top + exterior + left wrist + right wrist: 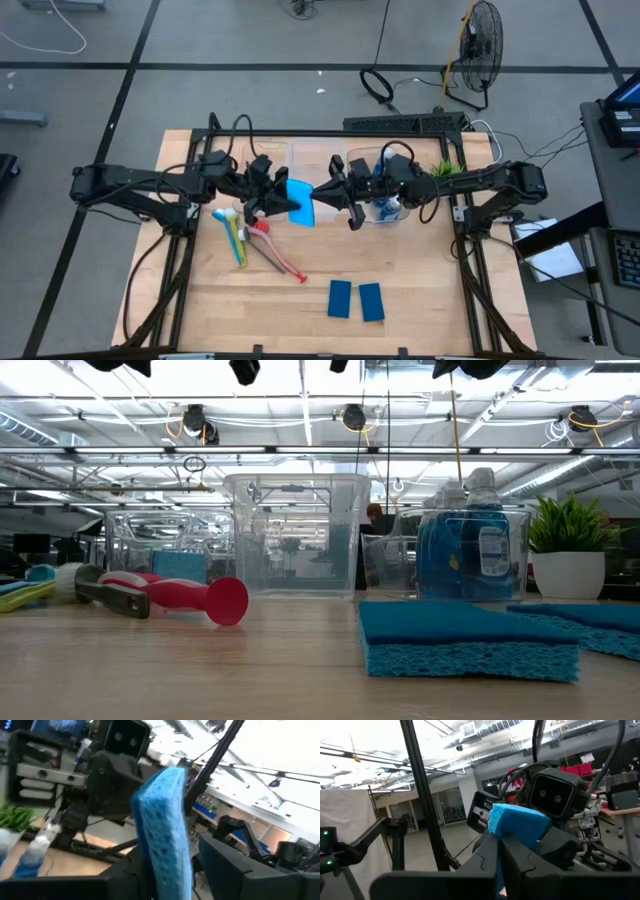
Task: Pick & Place Kitchen Sink Supplies
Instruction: Put the blue sponge into the left transparent bin
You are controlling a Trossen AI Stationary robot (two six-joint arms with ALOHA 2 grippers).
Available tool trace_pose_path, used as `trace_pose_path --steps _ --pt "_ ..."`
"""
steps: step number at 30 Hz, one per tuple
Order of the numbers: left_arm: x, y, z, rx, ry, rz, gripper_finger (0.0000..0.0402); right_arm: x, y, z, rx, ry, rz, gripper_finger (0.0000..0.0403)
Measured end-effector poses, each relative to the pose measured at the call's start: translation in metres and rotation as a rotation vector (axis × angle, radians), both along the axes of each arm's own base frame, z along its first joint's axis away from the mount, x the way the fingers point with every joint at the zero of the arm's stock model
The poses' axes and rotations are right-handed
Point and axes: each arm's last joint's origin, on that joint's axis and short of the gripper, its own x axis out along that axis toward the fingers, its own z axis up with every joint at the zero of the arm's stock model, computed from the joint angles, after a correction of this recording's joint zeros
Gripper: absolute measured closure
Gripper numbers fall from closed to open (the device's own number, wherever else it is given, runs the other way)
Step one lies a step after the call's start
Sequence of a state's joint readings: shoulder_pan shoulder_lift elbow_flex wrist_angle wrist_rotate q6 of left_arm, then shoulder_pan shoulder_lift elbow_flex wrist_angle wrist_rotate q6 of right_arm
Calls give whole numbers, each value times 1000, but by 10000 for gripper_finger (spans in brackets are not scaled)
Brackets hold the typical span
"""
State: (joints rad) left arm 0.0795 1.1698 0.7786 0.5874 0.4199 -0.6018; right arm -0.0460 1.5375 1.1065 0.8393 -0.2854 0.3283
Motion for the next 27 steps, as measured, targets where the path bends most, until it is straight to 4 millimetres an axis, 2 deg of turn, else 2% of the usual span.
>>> trace_pose_path --steps 3,6,8,12,16,22,27 --pt "1 0 -2 2 12 -28 300 0 0 -1 5 9 -13 403" --pt "1 -1 -2 9 13 -42 364 0 0 -1 -2 8 -18 403" --pt "1 -1 -2 13 18 -47 386 0 0 -1 -4 9 -18 403" --pt "1 -1 -2 8 22 -58 385 0 0 -1 -3 10 -18 399" --pt "0 2 -6 3 72 -59 392 1 0 -2 -2 20 -20 378" --pt "-4 11 -13 10 166 -30 392 -1 -1 0 4 18 -32 322" --pt "-19 18 -12 30 237 15 392 -3 -1 2 4 15 -30 270"
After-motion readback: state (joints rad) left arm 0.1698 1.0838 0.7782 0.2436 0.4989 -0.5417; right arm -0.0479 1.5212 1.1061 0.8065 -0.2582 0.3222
